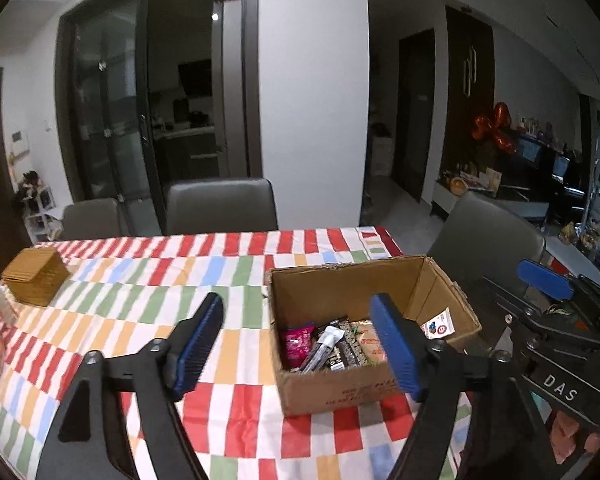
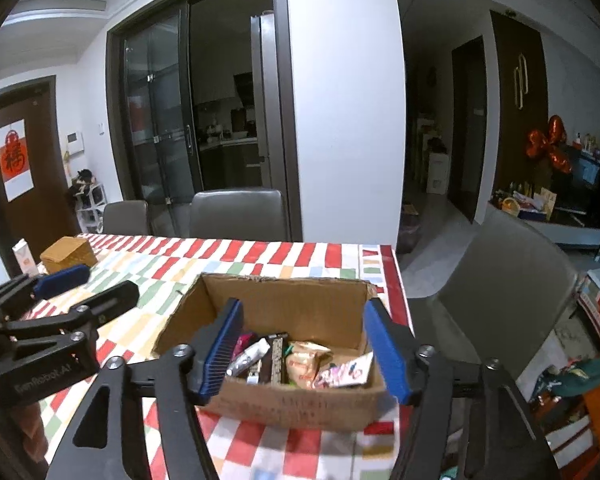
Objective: Organize snacks
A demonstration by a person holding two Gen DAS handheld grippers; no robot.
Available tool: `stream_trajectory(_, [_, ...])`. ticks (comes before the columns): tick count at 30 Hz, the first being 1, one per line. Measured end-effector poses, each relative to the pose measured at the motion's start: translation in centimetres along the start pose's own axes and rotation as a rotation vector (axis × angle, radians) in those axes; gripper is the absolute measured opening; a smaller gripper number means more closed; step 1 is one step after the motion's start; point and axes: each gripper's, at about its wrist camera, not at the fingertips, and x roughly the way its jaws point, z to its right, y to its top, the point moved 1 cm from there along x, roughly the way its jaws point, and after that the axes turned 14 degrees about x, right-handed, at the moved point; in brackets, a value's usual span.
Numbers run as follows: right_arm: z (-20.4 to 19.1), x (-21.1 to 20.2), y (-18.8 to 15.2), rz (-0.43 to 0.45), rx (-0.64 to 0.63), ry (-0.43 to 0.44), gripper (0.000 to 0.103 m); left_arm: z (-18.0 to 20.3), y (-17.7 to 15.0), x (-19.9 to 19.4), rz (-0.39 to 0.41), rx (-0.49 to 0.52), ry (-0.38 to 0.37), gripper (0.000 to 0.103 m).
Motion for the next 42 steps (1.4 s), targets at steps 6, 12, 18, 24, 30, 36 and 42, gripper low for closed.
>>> stream_trajectory(6, [0.1, -4.1, -2.0, 0.032, -0.018, -0.002, 0.080, 0.6, -2.5, -4.3, 0.063, 0.016, 0.056, 0.099])
stream_trajectory(12, [0.7, -7.6, -4.4, 0.073, -0.017, -0.042, 0.087, 1.4, -5.0, -7.2, 0.072, 0.020, 0.084, 0.103])
stream_trajectory(18, [1.5, -10.0, -6.6, 0.068, 0.005, -0.069, 0.090, 2.4, -7.4, -8.8, 0.055, 0.029, 0.062, 0.103])
stream_trajectory(24, [1.7, -11.8, -8.4, 0.055, 0.017, -0.083, 0.091, 3.2, -9.1, -10.1, 0.042, 0.012, 0.033, 0.103])
stream_trajectory(30, [1.5, -12.4, -9.6, 0.029, 0.010, -0.078, 0.091, 3.2, -9.7, -10.9, 0.026, 0.017, 0.025, 0.103])
stream_trajectory(36, [1.2, -12.8, -10.1, 0.026, -0.004, -0.069, 0.091, 3.1, -10.1, -11.5, 0.024, 0.009, 0.046, 0.103])
stream_trajectory(42, [1.0, -13.0, -10.3, 0.023, -0.010, -0.065, 0.091, 3.0, -10.4, -11.7, 0.023, 0.000, 0.048, 0.103])
